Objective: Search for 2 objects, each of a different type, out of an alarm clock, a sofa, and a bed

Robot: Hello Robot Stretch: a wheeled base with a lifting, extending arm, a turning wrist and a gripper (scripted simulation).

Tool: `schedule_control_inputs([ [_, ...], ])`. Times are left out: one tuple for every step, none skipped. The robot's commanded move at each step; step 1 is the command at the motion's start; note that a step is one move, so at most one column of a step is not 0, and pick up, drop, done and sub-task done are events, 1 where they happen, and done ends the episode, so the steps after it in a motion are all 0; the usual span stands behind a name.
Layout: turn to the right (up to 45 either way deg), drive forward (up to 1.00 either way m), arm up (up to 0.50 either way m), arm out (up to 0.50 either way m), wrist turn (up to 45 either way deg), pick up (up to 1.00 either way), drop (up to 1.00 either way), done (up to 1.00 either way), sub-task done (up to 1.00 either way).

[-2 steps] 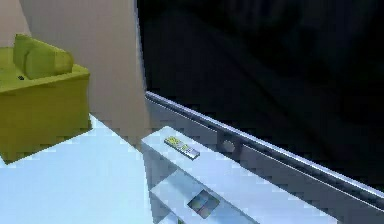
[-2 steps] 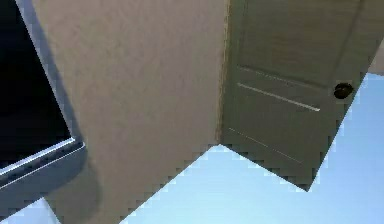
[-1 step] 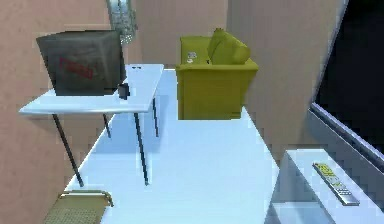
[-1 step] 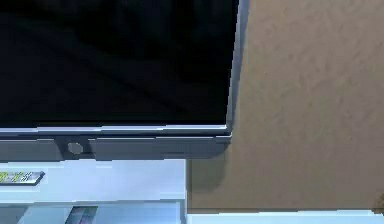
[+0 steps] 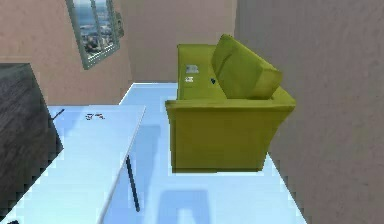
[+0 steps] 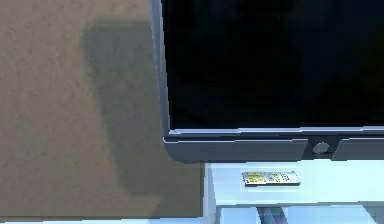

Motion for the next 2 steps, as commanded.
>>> schedule_control_inputs([
  [-12.0, 0.00, 0.00, 0.00, 0.0, 0.00, 0.00, 0.00, 0.00],
  [0.0, 0.05, 0.00, 0.00, 0.0, 0.00, 0.00, 0.00, 0.00],
])
